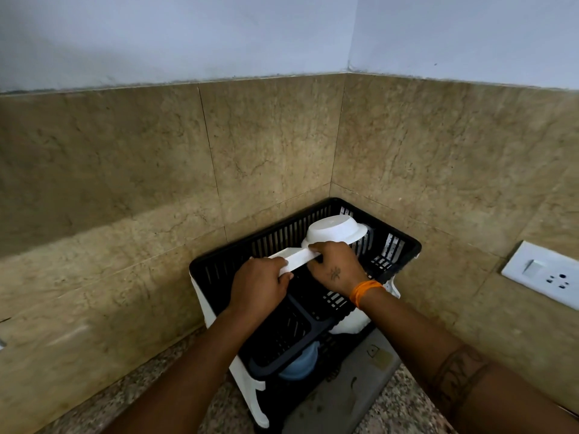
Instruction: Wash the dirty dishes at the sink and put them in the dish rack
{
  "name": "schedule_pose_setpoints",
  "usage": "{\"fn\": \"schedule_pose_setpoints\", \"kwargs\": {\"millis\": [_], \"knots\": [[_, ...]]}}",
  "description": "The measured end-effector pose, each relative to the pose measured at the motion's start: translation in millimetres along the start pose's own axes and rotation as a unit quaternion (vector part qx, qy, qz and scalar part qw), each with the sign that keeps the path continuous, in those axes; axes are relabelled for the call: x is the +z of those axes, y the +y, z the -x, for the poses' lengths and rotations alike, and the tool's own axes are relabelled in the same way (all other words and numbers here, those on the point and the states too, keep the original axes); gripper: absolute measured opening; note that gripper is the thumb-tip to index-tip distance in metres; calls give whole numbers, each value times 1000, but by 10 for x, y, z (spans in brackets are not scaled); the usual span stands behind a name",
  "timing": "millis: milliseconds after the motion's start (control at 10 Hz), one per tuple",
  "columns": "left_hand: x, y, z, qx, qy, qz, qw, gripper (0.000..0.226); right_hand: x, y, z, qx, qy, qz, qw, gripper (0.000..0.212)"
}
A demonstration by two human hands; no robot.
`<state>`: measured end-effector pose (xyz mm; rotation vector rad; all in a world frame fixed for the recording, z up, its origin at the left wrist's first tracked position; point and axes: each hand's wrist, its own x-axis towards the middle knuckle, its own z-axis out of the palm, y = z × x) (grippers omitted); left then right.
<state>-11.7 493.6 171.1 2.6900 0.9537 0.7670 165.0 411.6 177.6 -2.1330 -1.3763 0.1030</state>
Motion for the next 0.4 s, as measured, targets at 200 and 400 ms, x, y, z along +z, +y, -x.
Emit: {"fn": "schedule_pose_setpoints", "kwargs": {"millis": [200, 400], "knots": [[-11, 23, -23, -34, -26, 23, 999, 30, 50, 93, -42, 5, 9, 4, 1000, 33], [-106, 95, -3, -63, 0, 115, 991, 33, -104, 10, 110, 34, 20, -67, 997, 38]]}}
